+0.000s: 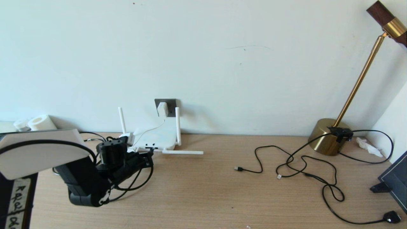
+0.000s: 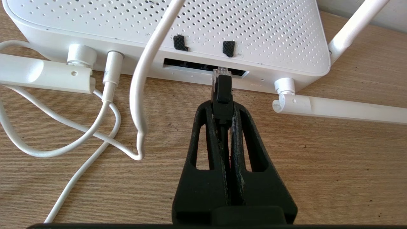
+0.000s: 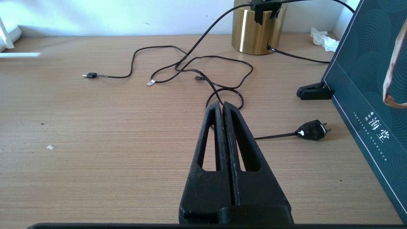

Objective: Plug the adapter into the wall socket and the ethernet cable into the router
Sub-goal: Plug cable into router interface

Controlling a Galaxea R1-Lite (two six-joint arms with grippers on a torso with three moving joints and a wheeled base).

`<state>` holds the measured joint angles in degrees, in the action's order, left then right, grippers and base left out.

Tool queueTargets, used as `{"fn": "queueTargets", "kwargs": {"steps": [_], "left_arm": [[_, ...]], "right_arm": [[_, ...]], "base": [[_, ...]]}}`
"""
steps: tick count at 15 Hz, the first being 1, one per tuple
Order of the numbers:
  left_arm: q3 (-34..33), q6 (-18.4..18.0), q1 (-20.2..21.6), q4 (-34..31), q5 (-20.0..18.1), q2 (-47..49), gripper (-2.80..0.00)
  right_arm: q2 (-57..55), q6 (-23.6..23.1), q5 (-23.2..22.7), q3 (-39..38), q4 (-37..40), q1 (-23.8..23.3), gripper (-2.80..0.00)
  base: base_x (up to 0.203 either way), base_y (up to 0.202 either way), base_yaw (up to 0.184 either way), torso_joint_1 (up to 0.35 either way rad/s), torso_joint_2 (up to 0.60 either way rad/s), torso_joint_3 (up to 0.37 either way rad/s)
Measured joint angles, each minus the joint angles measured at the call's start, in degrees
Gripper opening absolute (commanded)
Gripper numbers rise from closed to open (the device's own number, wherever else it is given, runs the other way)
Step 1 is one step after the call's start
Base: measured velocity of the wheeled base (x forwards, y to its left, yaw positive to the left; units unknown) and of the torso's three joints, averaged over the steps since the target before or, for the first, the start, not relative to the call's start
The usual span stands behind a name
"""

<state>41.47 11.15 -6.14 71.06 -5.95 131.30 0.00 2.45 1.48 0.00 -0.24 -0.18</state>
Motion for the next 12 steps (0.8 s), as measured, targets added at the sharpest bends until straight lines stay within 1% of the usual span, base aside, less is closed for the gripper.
{"fn": "queueTargets", "kwargs": {"steps": [12], "left_arm": [[0.11,0.00,0.00,0.00,0.01,0.06,-2.80]], "right_arm": [[0.00,0.00,-0.05,0.00,-0.01,0.02,-2.80]], "base": [[0.000,0.000,0.000,0.000,0.00,0.000]]}}
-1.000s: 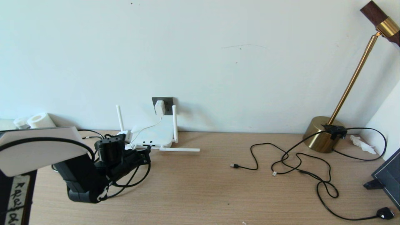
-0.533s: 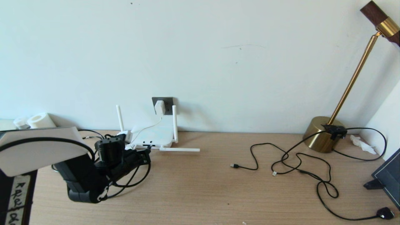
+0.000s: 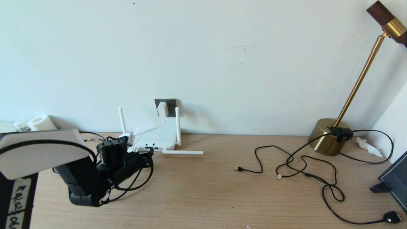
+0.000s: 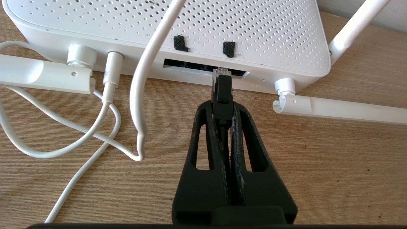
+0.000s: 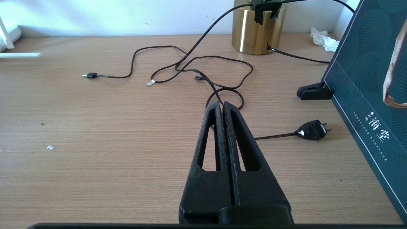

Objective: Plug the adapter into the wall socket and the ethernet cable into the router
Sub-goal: Plug cable into router interface

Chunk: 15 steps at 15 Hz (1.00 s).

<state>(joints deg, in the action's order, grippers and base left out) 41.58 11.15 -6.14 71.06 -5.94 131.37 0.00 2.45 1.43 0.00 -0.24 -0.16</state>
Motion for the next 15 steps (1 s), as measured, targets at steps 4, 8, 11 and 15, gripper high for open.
{"fn": "queueTargets", "kwargs": {"steps": [4,8,11,15], "left_arm": [[0.00,0.01,0.00,-0.01,-0.01,0.02,-2.80],[0.21,0.00,0.00,-0.03,0.00,0.00,-2.80],[0.34,0.02,0.00,-0.06,-0.01,0.02,-2.80],[0.59,0.00,0.00,-0.20,-0.01,0.02,-2.80]], "right_arm": [[0.00,0.00,0.02,0.00,0.02,0.00,-2.80],[0.00,0.01,0.00,0.00,0.00,-0.02,-2.80],[0.00,-0.02,0.00,0.00,0.02,-0.02,-2.80],[0.00,0.00,0.02,0.00,0.02,-0.02,-2.80]], "base": [[0.000,0.000,0.000,0.000,0.00,0.000],[0.000,0.000,0.000,0.000,0.00,0.000],[0.000,0.000,0.000,0.000,0.00,0.000],[0.000,0.000,0.000,0.000,0.00,0.000]]}}
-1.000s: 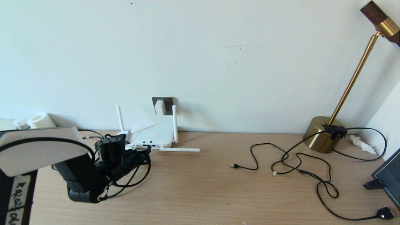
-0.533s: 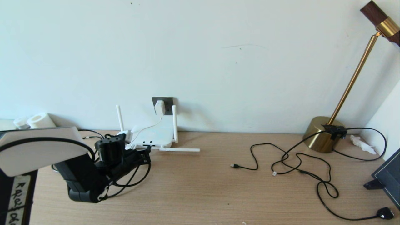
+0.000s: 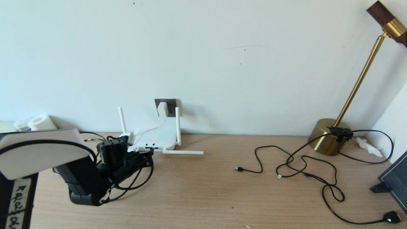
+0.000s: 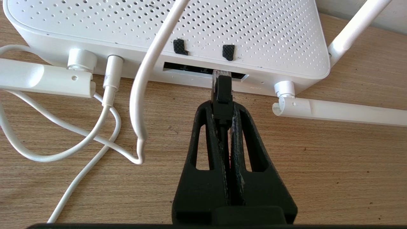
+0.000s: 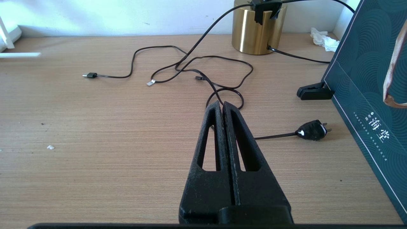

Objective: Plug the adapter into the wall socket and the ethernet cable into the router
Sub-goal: Plug cable into router interface

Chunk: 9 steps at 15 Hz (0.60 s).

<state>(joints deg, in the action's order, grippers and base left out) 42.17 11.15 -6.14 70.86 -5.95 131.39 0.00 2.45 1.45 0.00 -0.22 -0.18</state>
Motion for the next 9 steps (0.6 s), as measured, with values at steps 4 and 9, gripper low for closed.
{"fn": "queueTargets", "kwargs": {"steps": [4,9], "left_arm": [[0.17,0.01,0.00,-0.04,0.02,0.00,-2.80],[0.30,0.02,0.00,-0.02,0.06,0.02,-2.80]], "right_arm": [[0.00,0.00,-0.02,0.00,-0.02,0.00,-2.80],[0.00,-0.02,0.00,0.00,0.00,0.00,-2.80]], "base": [[0.000,0.000,0.000,0.000,0.00,0.000],[0.000,0.000,0.000,0.000,0.00,0.000]]}}
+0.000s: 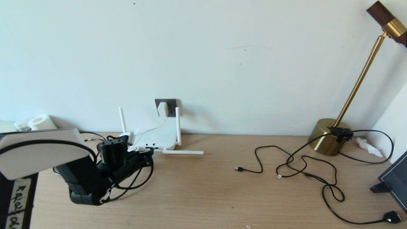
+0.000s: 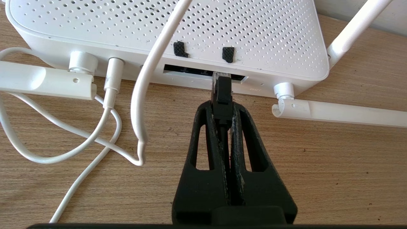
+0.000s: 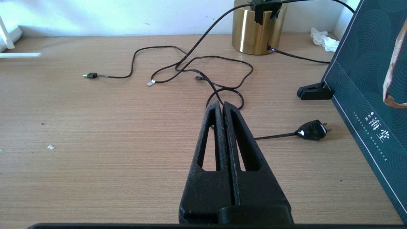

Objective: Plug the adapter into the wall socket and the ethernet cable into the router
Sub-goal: Plug cable into router interface

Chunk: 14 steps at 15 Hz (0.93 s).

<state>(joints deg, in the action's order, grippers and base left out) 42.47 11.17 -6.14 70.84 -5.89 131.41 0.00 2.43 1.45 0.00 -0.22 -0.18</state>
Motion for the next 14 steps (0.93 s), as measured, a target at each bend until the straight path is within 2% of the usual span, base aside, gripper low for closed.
{"fn": "queueTargets", "kwargs": {"steps": [14], "left_arm": [[0.09,-0.02,0.00,-0.62,0.02,-0.02,-2.80]], "right_arm": [[0.00,0.00,-0.02,0.00,0.00,0.00,-2.80]], "base": [[0.000,0.000,0.000,0.000,0.00,0.000]]}}
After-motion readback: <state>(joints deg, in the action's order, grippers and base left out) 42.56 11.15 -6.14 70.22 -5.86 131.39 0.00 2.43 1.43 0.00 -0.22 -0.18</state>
